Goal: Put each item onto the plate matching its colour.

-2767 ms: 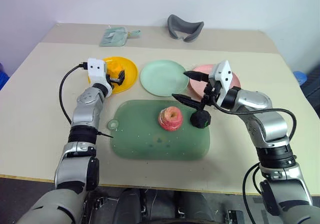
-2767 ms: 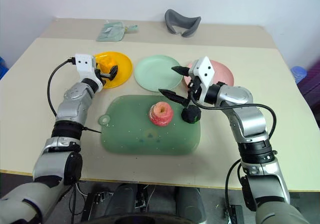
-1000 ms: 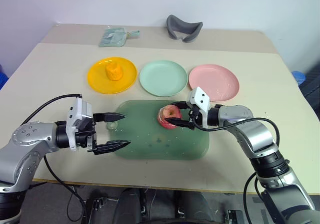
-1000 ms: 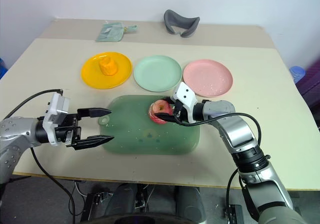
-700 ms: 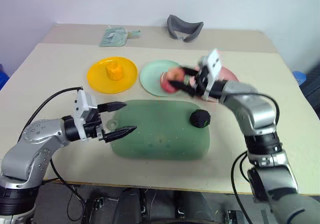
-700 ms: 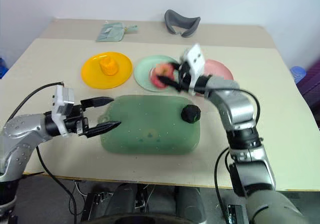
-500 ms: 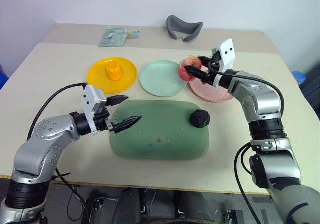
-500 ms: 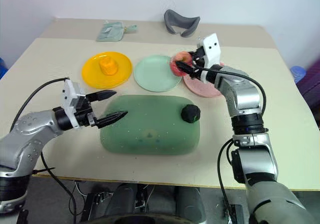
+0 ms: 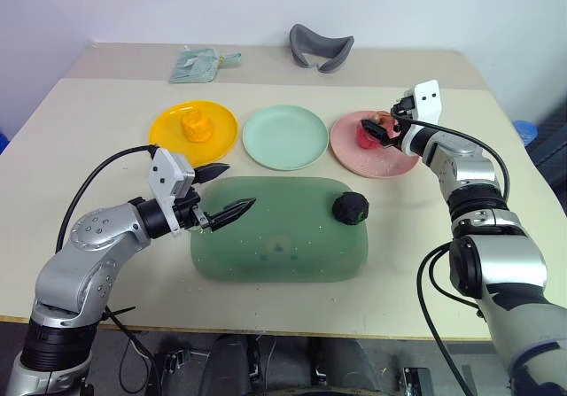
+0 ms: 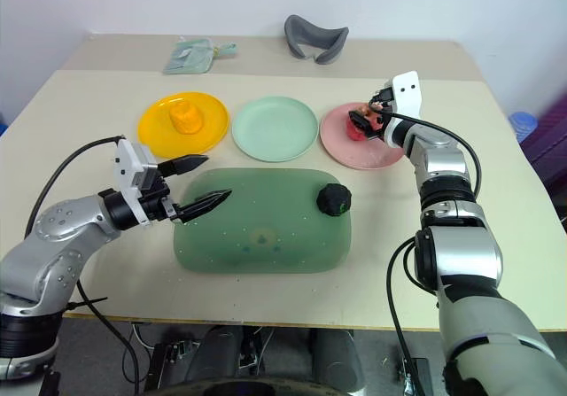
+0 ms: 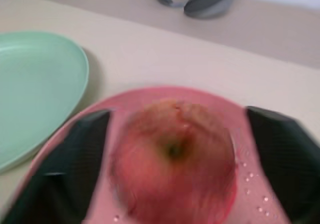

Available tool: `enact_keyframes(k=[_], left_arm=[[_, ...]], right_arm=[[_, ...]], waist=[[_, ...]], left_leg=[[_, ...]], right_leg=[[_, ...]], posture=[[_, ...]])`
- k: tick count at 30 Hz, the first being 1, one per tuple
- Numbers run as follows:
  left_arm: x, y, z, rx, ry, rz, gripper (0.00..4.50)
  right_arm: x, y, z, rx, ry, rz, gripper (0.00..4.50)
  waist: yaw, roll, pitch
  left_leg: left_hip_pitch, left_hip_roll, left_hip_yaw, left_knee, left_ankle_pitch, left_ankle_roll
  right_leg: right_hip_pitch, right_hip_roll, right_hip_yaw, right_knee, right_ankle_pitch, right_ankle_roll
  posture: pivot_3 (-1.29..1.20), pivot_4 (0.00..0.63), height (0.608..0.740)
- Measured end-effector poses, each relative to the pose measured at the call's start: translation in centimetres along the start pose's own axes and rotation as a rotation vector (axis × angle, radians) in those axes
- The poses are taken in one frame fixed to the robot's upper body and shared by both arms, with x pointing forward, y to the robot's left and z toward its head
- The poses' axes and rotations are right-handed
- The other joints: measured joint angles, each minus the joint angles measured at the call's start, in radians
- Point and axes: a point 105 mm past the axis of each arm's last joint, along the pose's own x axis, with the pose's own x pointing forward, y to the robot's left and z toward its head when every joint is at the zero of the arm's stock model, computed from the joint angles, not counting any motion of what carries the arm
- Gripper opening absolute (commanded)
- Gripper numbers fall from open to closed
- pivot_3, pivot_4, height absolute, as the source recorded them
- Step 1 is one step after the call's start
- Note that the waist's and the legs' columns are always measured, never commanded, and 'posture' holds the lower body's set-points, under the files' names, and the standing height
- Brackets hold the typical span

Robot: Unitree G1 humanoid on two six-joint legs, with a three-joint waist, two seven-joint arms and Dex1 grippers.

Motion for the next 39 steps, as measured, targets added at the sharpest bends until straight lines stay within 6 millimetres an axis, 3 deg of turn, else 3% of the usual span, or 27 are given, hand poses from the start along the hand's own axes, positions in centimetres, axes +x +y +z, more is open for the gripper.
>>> enact_keyframes(k=[7,11,16,18,21,27,39], left_arm=[[0.2,-0.4,-0.4,-0.004,0.01,-0.015,4.5],[0.1,-0.6,-0.7,-0.005,0.011,-0.034,4.5],[-0.1,-1.3,-0.7,0.02,-0.02,-0.092,4.5],[-0.6,-1.8,-1.1,0.026,-0.03,-0.143,4.5],[-1.5,-2.9,-1.0,0.005,-0.04,-0.269,4.5],[-3.1,-3.7,0.2,-0.027,-0.048,-0.42,4.5],[-2.7,-3.7,0.6,-0.018,-0.056,-0.426,4.5]], right_arm=[[-0.4,-0.3,0.8,-0.05,-0.04,0.005,4.41],[-4.1,0.7,2.5,-0.118,-0.14,0.174,4.41],[-9.3,4.6,-0.1,-0.098,-0.063,0.411,4.41],[-10.9,6.0,-1.6,-0.063,-0.004,0.47,4.41],[-12.3,7.4,-2.2,-0.015,0.025,0.51,4.41],[-13.2,8.6,-3.9,0.02,0.071,0.516,4.41],[-11.9,10.3,-6.2,0.047,0.133,0.55,4.41]], waist=[[-0.006,0.002,0.001],[0.008,0.002,0.001],[0.019,0.002,0.001],[0.019,0.002,0.001],[0.016,0.002,0.001],[0.02,0.002,0.001],[0.019,0.001,0.001]], left_leg=[[0.0,0.0,0.0,0.0,0.0,0.0],[0.0,0.0,-0.001,-0.001,0.0,0.0],[0.001,0.0,-0.001,0.0,0.0,0.0],[0.001,0.0,-0.001,0.0,0.0,0.0],[0.001,0.0,-0.001,0.0,0.0,0.0],[0.001,0.0,-0.001,0.0,0.0,0.0],[0.001,0.0,-0.002,0.001,0.0,0.0]], right_leg=[[0.0,0.0,0.0,0.0,0.0,0.0],[0.0,-0.001,0.0,-0.001,0.0,0.0],[0.001,0.0,0.0,0.0,0.0,0.0],[0.001,0.0,0.0,-0.001,0.0,0.0],[0.001,0.0,0.0,0.0,0.0,0.0],[0.001,0.0,0.0,0.0,0.0,0.0],[0.001,0.0,0.0,0.0,0.0,0.0]], posture=[[0.0,0.15,0.74],[0.0,0.15,0.74],[0.0,0.15,0.74],[0.0,0.15,0.74],[0.0,0.15,0.74],[0.0,0.15,0.74],[0.0,0.15,0.74]])
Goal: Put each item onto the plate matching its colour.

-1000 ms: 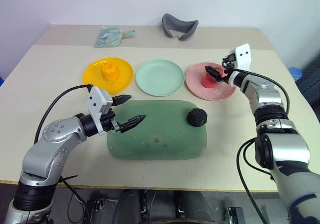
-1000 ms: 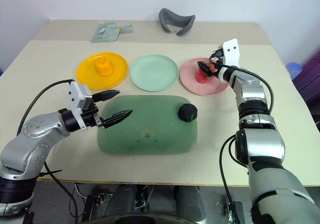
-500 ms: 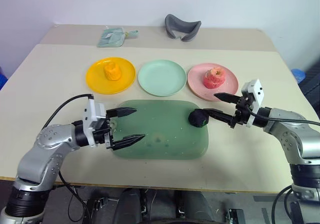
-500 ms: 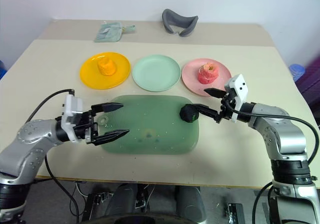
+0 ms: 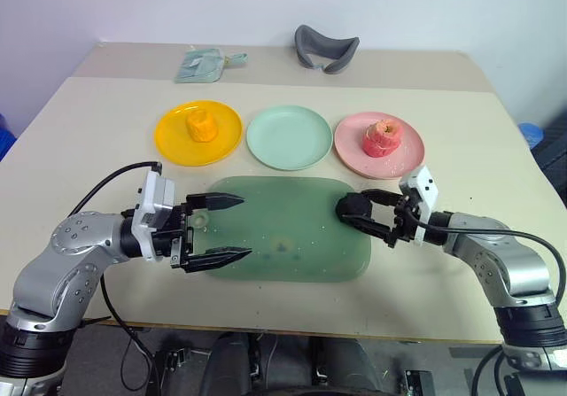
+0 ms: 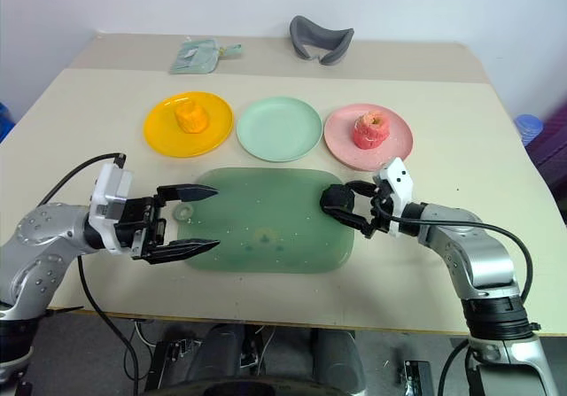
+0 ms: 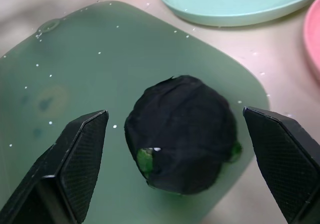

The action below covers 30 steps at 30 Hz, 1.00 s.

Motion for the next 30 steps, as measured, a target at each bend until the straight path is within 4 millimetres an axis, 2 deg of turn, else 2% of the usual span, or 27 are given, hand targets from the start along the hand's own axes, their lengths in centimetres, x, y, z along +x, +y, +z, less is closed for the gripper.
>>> enact_keyframes(k=[2,3,5,9,10,15,17,19,25,30], left_arm=[[0.0,0.0,0.0,0.003,0.001,0.011,4.5],[0.1,0.0,0.0,0.004,0.003,0.013,4.5],[0.1,0.0,0.0,0.004,0.006,0.022,4.5],[0.0,0.1,-0.3,-0.003,0.012,0.045,4.5],[0.0,0.2,-0.3,-0.004,0.013,0.05,4.5],[0.1,0.5,-0.3,0.007,0.005,0.094,4.5],[0.2,0.9,-0.3,0.005,-0.014,0.141,4.5],[0.3,1.2,-0.3,-0.001,-0.028,0.18,4.5],[0.2,3.3,-0.5,0.016,-0.037,0.367,4.5],[-0.4,5.6,-0.9,0.035,-0.026,0.568,4.5]], right_arm=[[0.3,0.1,0.1,0.0,-0.005,0.009,4.41],[0.4,0.2,0.1,0.002,-0.004,0.015,4.19],[0.7,0.2,0.0,0.014,-0.006,0.021,3.55],[1.4,0.3,0.0,0.022,-0.01,0.033,1.57],[1.4,0.3,0.1,0.018,-0.01,0.033,1.25],[1.5,0.1,0.1,0.008,-0.008,0.026,1.25],[2.0,0.0,0.9,-0.002,-0.037,0.023,1.25],[2.8,0.0,2.6,-0.028,-0.091,0.025,1.25],[6.5,-1.0,8.1,-0.11,-0.251,-0.005,1.25],[10.3,-2.5,8.7,-0.104,-0.293,-0.064,1.25]], waist=[[0.001,0.0,0.0],[0.001,0.0,0.0],[0.001,0.0,0.0],[0.0,0.0,0.0],[0.001,0.0,0.0],[0.001,0.0,0.0],[-0.001,0.0,0.0],[-0.006,0.0,0.0],[-0.001,0.0,0.0],[-0.003,0.0,0.0]], left_leg=[[0.0,0.0,0.0,0.0,0.0,0.0],[0.0,0.0,0.0,0.0,0.0,0.0],[0.0,0.0,0.0,0.0,0.0,0.0],[0.0,0.0,0.0,0.0,0.0,0.0],[0.0,0.0,0.0,0.0,0.0,0.0],[0.0,0.0,0.0,0.0,0.0,0.0],[0.0,0.0,0.0,0.0,0.0,0.0],[0.0,0.001,0.0,0.0,0.0,0.0],[0.0,0.0,0.0,0.0,0.0,0.0],[0.0,0.0,0.001,0.0,0.0,0.0]], right_leg=[[0.0,0.0,0.0,0.0,0.0,0.0],[0.0,0.0,0.0,0.0,0.0,0.0],[0.0,0.0,0.0,0.0,0.0,0.0],[0.0,0.0,0.0,0.0,0.0,0.0],[0.0,0.0,0.0,0.0,0.0,0.0],[0.0,0.0,0.0,0.0,0.0,0.0],[0.0,0.0,0.0,0.0,0.0,0.0],[0.0,0.001,0.0,0.0,0.0,0.0],[0.0,0.0,0.0,0.0,0.0,0.0],[0.0,0.0,0.0,0.001,0.0,0.0]], posture=[[0.0,0.15,0.74],[0.0,0.15,0.74],[0.0,0.15,0.74],[0.0,0.15,0.74],[0.0,0.15,0.74],[0.0,0.15,0.74],[0.0,0.15,0.74],[0.0,0.15,0.74],[0.0,0.15,0.74],[0.0,0.15,0.74]])
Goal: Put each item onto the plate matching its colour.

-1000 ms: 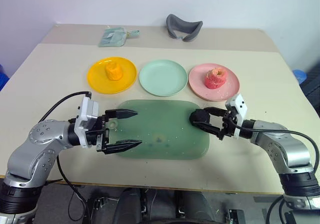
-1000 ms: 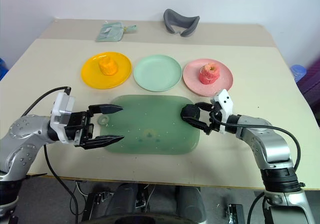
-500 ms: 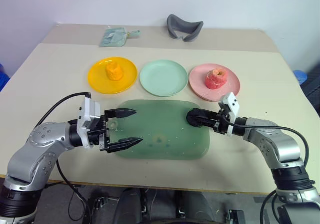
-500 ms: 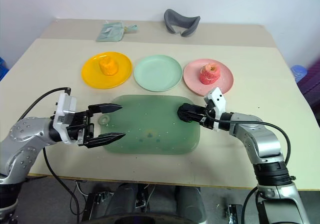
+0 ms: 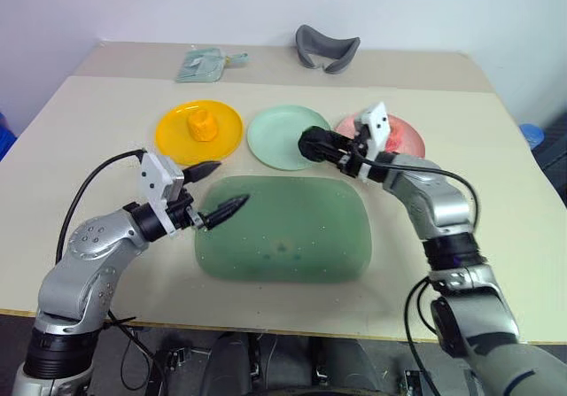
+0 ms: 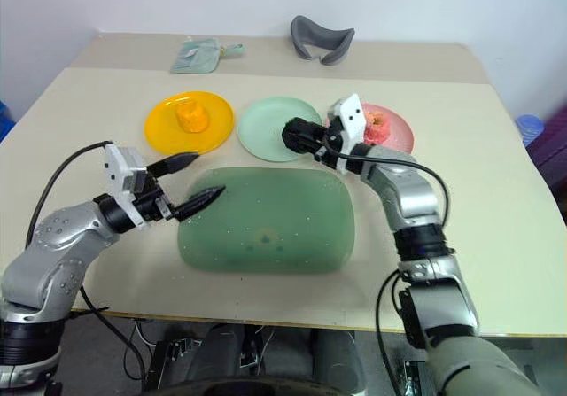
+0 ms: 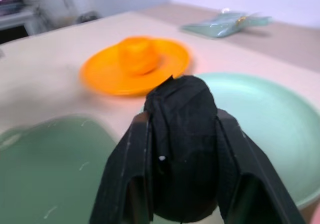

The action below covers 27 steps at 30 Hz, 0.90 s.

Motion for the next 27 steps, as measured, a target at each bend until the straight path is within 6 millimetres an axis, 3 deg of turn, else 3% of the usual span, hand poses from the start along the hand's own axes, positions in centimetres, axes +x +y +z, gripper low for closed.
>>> enact_keyframes(k=[7,12,13,15,18,19,27], left_arm=[[-0.2,1.5,-0.2,0.03,0.011,0.166,4.5],[-0.7,2.2,-1.1,0.041,0.046,0.268,4.5],[-0.8,2.3,-1.2,0.042,0.05,0.284,4.5],[-0.9,2.4,-1.5,0.038,0.053,0.305,4.5],[-1.0,2.4,-1.7,0.046,0.057,0.316,4.5],[-1.0,2.3,-1.6,0.056,0.049,0.311,4.5],[-0.4,2.5,-0.7,0.136,-0.027,0.273,4.5]], right_arm=[[4.3,-0.8,-0.8,-0.02,-0.002,-0.065,1.25],[5.8,-0.5,-1.4,-0.027,0.018,-0.072,1.25],[5.9,-0.5,-1.8,-0.024,0.03,-0.073,1.9],[5.9,-0.4,-2.4,-0.017,0.048,-0.08,2.53],[5.7,-0.6,-3.2,-0.008,0.068,-0.096,4.19],[5.6,-0.7,-3.4,-0.009,0.068,-0.106,4.43],[3.7,-2.7,-2.1,-0.073,0.0,-0.148,4.43]], waist=[[-0.006,0.0,0.0],[-0.005,0.0,0.0],[-0.005,0.0,0.0],[-0.004,0.0,0.0],[-0.005,0.0,0.0],[-0.006,0.0,0.0],[-0.002,0.0,0.0]], left_leg=[[0.0,0.0,0.001,0.0,0.0,0.0],[0.0,0.001,0.001,0.0,0.0,0.0],[0.0,0.001,0.001,0.0,0.0,0.0],[0.0,0.001,0.001,0.0,0.0,0.0],[0.0,0.001,0.001,0.0,0.0,0.0],[0.0,0.001,0.001,0.0,0.0,0.0],[0.0,0.0,0.003,0.0,0.0,0.0]], right_leg=[[0.0,0.0,0.0,0.001,0.0,0.0],[0.0,0.0,0.0,0.001,0.0,0.0],[0.0,0.0,0.0,0.001,0.0,0.0],[0.0,0.0,0.0,0.001,0.0,0.0],[0.0,0.0,0.0,0.001,0.0,0.0],[0.0,0.0,0.0,0.001,0.0,0.0],[0.0,-0.001,0.0,0.0,0.0,0.0]], posture=[[0.0,0.15,0.74],[0.0,0.15,0.74],[0.0,0.15,0.74],[0.0,0.15,0.74],[0.0,0.15,0.74],[0.0,0.15,0.74],[0.0,0.15,0.74]])
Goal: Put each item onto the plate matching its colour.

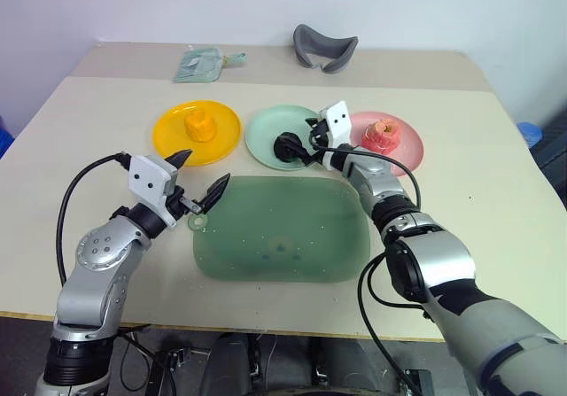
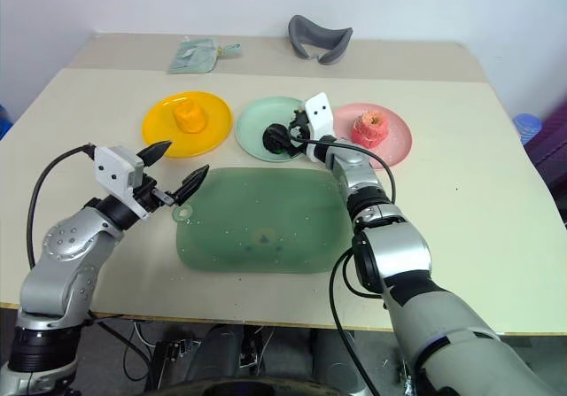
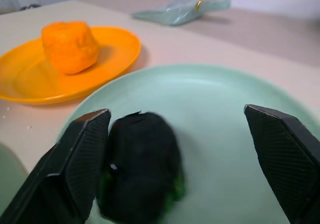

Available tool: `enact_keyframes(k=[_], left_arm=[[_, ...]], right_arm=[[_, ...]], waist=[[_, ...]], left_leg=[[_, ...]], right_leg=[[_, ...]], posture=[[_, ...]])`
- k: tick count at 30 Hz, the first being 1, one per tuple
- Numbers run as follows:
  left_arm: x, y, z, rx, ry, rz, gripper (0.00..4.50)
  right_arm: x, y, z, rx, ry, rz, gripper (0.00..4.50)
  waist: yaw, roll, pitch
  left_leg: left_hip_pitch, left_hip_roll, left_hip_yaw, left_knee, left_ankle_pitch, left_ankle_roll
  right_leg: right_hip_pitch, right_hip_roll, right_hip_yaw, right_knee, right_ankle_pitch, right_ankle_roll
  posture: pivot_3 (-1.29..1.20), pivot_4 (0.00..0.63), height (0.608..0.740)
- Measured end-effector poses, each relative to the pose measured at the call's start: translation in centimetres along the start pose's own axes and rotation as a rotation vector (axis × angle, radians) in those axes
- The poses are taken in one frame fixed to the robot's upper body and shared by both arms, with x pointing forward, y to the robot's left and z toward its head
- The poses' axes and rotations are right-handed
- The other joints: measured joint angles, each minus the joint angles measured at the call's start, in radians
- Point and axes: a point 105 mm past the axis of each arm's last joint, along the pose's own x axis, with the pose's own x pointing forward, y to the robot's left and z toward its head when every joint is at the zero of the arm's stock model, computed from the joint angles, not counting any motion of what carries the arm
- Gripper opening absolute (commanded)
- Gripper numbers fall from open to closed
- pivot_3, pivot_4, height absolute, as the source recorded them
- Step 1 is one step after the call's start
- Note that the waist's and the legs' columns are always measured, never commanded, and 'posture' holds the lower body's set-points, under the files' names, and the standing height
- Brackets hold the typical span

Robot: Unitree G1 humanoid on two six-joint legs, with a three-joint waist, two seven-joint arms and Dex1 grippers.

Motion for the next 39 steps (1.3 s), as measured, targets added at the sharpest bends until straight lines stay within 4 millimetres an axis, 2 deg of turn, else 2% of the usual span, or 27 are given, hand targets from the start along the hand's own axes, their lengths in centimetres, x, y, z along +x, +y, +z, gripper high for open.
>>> enact_keyframes(k=[5,10,14,19,24,31,34,39], left_arm=[[1.0,0.2,-0.2,0.005,-0.012,-0.017,4.5],[2.0,0.8,0.0,0.009,-0.045,-0.021,4.5],[1.9,0.8,-0.2,0.008,-0.033,-0.032,4.5],[0.4,1.0,-1.9,0.009,0.042,-0.025,4.5],[-1.2,1.5,-2.9,0.006,0.087,-0.01,4.5],[-1.3,1.1,-2.5,0.008,0.074,-0.039,4.5],[-2.1,0.9,-3.0,-0.002,0.104,-0.068,4.5],[-2.8,1.0,-3.3,-0.012,0.134,-0.092,4.5]], right_arm=[[-3.1,-2.6,2.4,-0.071,-0.118,-0.019,4.43],[-7.2,-2.9,4.4,-0.139,-0.174,-0.01,4.43],[-11.1,-2.4,3.7,-0.136,-0.113,-0.022,4.43],[-15.9,-1.2,1.7,-0.098,0.006,-0.052,4.43],[-19.6,-1.2,0.4,-0.091,0.094,-0.142,4.43],[-22.3,-0.9,-0.8,-0.08,0.147,-0.206,4.43],[-23.4,-1.1,-1.4,-0.077,0.163,-0.234,4.43],[-24.2,-1.6,-1.8,-0.085,0.156,-0.257,4.43]], waist=[[-0.001,0.0,0.0],[0.002,0.0,0.0],[0.004,0.0,0.0],[0.004,0.0,0.0],[0.007,0.0,0.0],[0.008,-0.001,0.0],[0.007,-0.001,0.0],[0.007,0.0,0.0]], left_leg=[[0.0,0.0,-0.001,0.0,0.0,0.0],[0.0,0.0,-0.002,0.0,0.0,0.0],[0.0,0.0,-0.002,-0.001,0.0,0.0],[0.0,0.0,-0.002,-0.001,0.0,0.0],[0.0,0.0,-0.003,-0.001,0.0,0.0],[0.001,0.0,-0.003,-0.001,0.0,0.0],[0.001,0.0,-0.003,-0.001,0.0,0.0],[0.001,0.0,-0.003,-0.001,0.0,0.0]], right_leg=[[0.0,0.0,0.0,0.0,0.0,0.0],[0.0,0.0,0.0,0.0,0.0,0.0],[0.0,0.0,0.0,0.0,0.0,0.0],[0.0,0.0,0.0,-0.001,0.0,0.0],[0.001,0.0,0.0,-0.001,0.0,0.0],[0.001,0.0,0.0,-0.001,0.0,0.0],[0.001,0.0,0.0,-0.001,0.0,0.0],[0.001,0.0,0.0,-0.001,0.0,0.0]], posture=[[0.0,0.15,0.74],[0.0,0.15,0.74],[0.0,0.15,0.74],[0.0,0.15,0.74],[0.0,0.15,0.74],[0.0,0.15,0.74],[0.0,0.15,0.74],[0.0,0.15,0.74]])
